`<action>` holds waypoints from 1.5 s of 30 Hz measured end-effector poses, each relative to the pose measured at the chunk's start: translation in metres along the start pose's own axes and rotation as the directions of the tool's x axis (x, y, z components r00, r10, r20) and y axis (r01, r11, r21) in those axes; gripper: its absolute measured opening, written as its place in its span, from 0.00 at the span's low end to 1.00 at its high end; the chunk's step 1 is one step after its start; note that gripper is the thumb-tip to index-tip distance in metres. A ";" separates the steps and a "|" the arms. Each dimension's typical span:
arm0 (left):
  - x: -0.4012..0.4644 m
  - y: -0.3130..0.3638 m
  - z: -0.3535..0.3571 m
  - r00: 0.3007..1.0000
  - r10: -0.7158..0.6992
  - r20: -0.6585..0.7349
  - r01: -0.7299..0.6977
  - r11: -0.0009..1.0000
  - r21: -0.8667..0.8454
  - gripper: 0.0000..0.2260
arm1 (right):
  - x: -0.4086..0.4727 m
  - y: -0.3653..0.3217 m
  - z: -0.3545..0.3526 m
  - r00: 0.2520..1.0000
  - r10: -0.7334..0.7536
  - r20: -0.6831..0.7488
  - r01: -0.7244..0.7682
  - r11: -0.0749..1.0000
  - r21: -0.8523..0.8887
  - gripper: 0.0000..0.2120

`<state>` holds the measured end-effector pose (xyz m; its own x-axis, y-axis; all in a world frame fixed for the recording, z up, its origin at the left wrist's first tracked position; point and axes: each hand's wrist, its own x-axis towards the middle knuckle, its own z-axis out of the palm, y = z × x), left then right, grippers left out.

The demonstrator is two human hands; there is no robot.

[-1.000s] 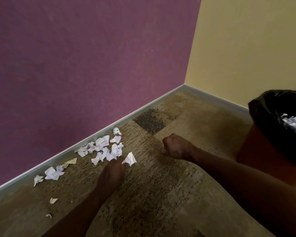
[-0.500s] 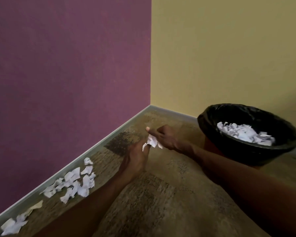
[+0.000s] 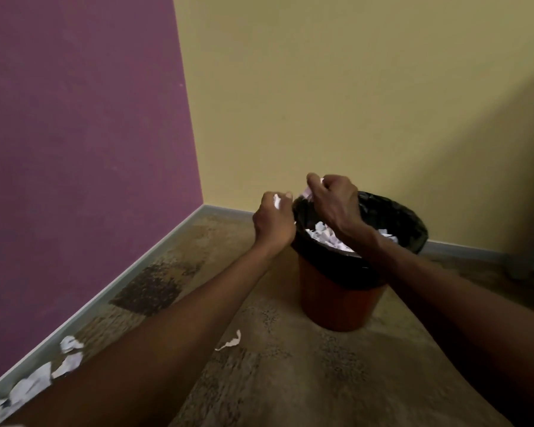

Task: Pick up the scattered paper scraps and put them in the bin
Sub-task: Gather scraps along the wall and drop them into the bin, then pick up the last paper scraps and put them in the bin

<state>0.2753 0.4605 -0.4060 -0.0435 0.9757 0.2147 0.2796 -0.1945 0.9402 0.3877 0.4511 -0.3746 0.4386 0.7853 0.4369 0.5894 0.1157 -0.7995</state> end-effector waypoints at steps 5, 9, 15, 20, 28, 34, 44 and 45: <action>0.018 0.029 0.069 0.897 -0.257 0.359 0.364 0.891 -0.271 0.32 | 0.027 0.036 -0.035 0.956 0.292 -0.009 -0.290 0.943 -0.166 0.19; 0.024 0.026 0.082 0.736 -0.262 0.624 0.550 0.769 -0.326 0.54 | 0.025 0.058 -0.053 0.812 0.448 0.374 -0.512 0.854 0.090 0.23; 0.027 0.007 0.071 0.817 -0.179 0.548 0.508 0.673 -0.538 0.43 | 0.028 0.074 -0.051 0.867 0.400 0.297 -0.445 0.889 0.103 0.08; 0.022 -0.001 0.045 0.856 -0.162 0.491 0.478 0.611 -0.631 0.38 | 0.028 0.064 -0.022 0.958 0.259 0.121 -0.251 0.965 -0.082 0.15; 0.005 -0.042 -0.013 0.902 -0.396 0.173 0.427 0.756 -0.496 0.21 | -0.005 0.036 0.037 0.955 -0.296 0.032 0.296 0.932 -0.211 0.14; -0.018 -0.122 -0.079 0.822 -0.552 0.139 0.563 0.751 -0.345 0.09 | -0.050 0.037 0.097 0.839 -0.416 0.350 0.486 0.863 -0.140 0.14; -0.090 -0.274 -0.195 0.907 -0.413 -0.086 0.388 0.738 0.552 0.21 | -0.140 0.096 0.198 0.291 0.152 0.945 0.607 0.734 -0.305 0.29; -0.102 -0.288 -0.204 0.892 -0.451 -0.033 0.370 0.685 0.628 0.27 | -0.148 0.101 0.204 0.273 0.159 0.949 0.633 0.713 -0.301 0.29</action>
<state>0.0036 0.3965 -0.6444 -0.1967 0.9546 -0.2239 0.7776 0.2910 0.5574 0.2440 0.4707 -0.6045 -0.4306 0.8096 -0.3990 0.9023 0.3963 -0.1696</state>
